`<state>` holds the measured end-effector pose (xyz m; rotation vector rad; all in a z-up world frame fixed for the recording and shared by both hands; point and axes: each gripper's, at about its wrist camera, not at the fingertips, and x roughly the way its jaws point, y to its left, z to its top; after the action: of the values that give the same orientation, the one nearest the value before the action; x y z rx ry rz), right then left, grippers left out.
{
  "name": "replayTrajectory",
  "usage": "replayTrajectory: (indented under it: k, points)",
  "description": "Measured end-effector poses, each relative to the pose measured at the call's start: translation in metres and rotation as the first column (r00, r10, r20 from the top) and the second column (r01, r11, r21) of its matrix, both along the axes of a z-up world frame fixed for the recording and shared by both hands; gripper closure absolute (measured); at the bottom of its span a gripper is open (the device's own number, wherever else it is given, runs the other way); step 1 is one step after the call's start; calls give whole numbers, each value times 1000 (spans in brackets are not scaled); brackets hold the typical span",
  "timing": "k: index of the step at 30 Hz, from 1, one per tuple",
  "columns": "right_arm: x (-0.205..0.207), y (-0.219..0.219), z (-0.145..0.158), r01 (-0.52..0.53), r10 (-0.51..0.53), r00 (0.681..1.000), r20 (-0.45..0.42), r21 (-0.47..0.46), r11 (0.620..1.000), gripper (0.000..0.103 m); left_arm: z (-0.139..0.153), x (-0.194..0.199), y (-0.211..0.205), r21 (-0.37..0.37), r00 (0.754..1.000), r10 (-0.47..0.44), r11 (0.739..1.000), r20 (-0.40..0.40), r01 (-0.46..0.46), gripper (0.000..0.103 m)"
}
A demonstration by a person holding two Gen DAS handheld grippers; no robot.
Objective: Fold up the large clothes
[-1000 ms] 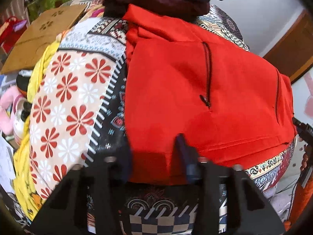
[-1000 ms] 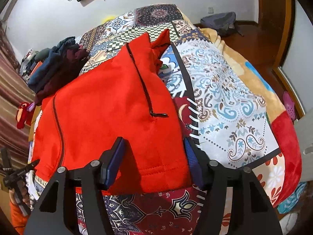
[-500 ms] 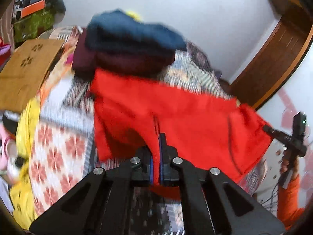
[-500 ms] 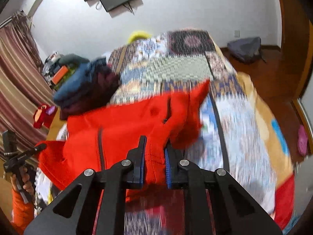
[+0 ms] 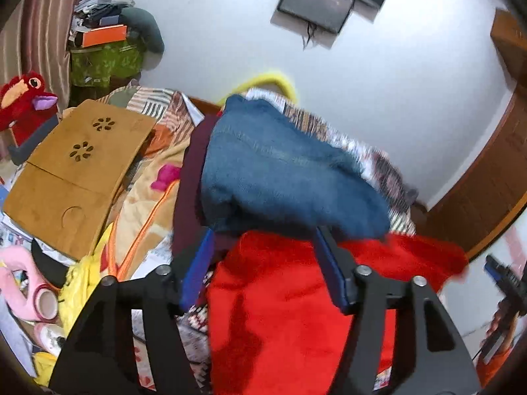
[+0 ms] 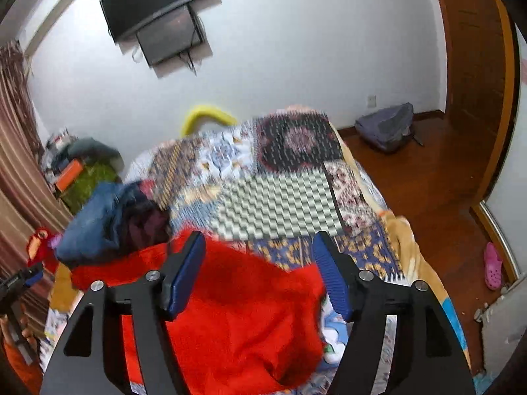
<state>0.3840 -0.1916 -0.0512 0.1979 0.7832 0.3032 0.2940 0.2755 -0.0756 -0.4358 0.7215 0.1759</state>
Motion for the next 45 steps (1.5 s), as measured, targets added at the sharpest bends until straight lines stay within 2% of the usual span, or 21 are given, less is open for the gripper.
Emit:
replayTrajectory:
  k: [5, 10, 12, 14, 17, 18, 19, 20, 21, 22, 23, 25, 27, 31, 35, 37, 41, 45]
  points:
    - [5, -6, -53, -36, 32, 980, -196, -18, 999, 38, -51, -12, -2, -51, 991, -53, 998, -119, 47, 40]
    - [11, -14, -114, -20, 32, 912, -408, 34, 999, 38, -114, -24, -18, -146, 961, -118, 986, -249, 83, 40]
    - [12, -14, -125, -1, 25, 898, -439, 55, 999, 35, -135, -28, -25, -191, 946, -146, 977, -290, 92, 41]
    - [9, -8, -124, -9, 31, 914, -404, 55, 998, 35, -153, -33, -31, -223, 936, -156, 971, -314, 87, 40]
    - [5, 8, -124, -74, 96, 910, -404, 69, 995, 38, -166, -38, -40, -285, 939, -176, 954, -296, 89, 41]
    - [3, 13, -124, -86, 103, 912, -398, 62, 994, 45, -168, -40, -43, -301, 945, -175, 950, -278, 88, 41]
    - [1, 18, -125, -97, 109, 912, -396, 52, 994, 64, -167, -40, -46, -303, 946, -177, 949, -270, 91, 41]
    - [0, 20, -126, -102, 117, 907, -404, 58, 993, 74, -167, -40, -49, -297, 947, -179, 950, -267, 95, 44]
    - [-1, 19, -128, -98, 120, 904, -411, 73, 992, 80, -166, -39, -52, -289, 947, -180, 952, -266, 100, 50]
    - [-3, 17, -126, -87, 116, 907, -404, 89, 992, 83, -164, -38, -53, -284, 947, -182, 953, -264, 104, 66]
    - [-3, 15, -123, -79, 110, 915, -387, 95, 992, 83, -162, -38, -53, -283, 948, -183, 953, -262, 105, 82]
    - [-12, 9, -112, -72, 109, 928, -355, 116, 991, 85, -155, -41, -48, -306, 954, -187, 946, -236, 110, 90]
    - [-19, 6, -100, -80, 124, 935, -332, 143, 986, 86, -143, -46, -44, -294, 962, -177, 949, -209, 111, 92]
    - [-55, 3, -71, -116, 144, 956, -257, 123, 986, 87, -106, -63, -44, -236, 972, -183, 961, -145, 146, 93]
    - [-88, -14, -70, -106, 147, 955, -257, 167, 980, 87, -84, -85, -49, -163, 974, -193, 971, -121, 172, 93]
    - [-105, -24, -77, -91, 130, 956, -263, 155, 984, 87, -87, -94, -50, -151, 971, -198, 973, -135, 177, 93]
    - [-126, -48, -93, -40, 93, 953, -287, 184, 982, 87, -116, -111, -45, -158, 958, -207, 971, -200, 177, 91]
    - [-135, -63, -92, 7, 36, 962, -271, 154, 988, 87, -147, -115, -35, -100, 949, -129, 990, -286, 104, 88]
